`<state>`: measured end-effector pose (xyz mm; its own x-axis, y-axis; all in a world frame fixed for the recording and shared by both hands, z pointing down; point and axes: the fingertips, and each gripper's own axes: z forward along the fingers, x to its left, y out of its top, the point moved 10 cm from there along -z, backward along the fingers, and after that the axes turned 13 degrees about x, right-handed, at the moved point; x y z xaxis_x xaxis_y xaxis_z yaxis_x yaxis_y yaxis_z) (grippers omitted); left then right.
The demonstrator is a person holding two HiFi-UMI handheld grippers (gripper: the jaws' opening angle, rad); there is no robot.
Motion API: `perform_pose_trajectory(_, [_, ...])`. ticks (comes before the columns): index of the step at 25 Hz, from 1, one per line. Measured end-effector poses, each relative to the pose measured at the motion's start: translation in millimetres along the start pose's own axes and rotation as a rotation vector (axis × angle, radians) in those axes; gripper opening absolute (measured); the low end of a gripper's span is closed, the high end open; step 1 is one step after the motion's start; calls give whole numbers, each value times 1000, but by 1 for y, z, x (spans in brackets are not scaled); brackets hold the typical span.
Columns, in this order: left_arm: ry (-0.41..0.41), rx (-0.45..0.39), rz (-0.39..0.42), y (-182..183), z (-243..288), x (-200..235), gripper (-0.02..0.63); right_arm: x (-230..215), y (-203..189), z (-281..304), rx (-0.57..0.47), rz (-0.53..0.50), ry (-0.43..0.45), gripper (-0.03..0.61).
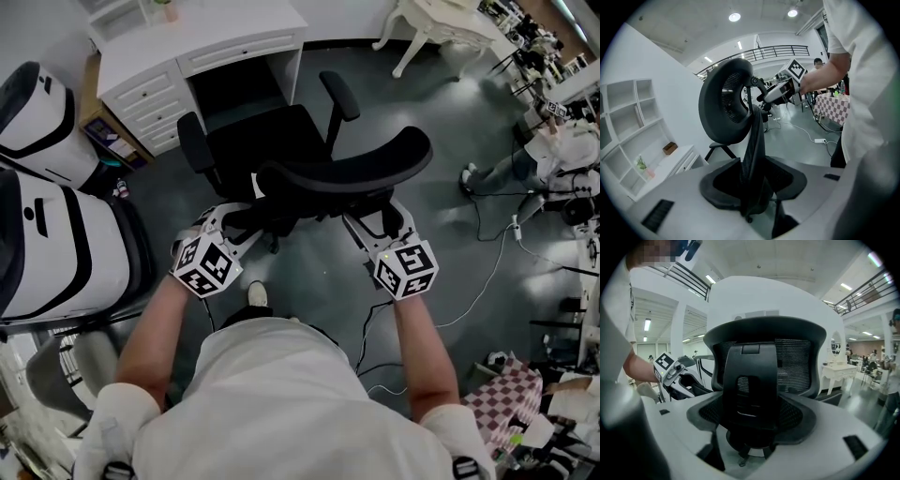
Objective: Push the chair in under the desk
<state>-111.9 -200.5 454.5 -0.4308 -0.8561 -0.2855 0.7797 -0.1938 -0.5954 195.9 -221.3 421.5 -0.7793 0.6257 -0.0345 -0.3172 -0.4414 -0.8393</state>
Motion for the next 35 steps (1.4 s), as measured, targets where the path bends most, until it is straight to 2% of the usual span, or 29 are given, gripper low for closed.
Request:
perform_pose_trajectory(12, [-17, -13, 27, -16, 0, 40, 156, 10, 19, 28, -19, 15, -27, 319])
perform_pose_trajectory(19, [10, -27, 16, -14, 4, 47, 164, 1, 24, 34, -12, 14, -15, 319])
perform_pose_trajectory(35, [45, 7, -71, -17, 13, 79, 195, -8, 44, 63, -39, -10, -5, 321])
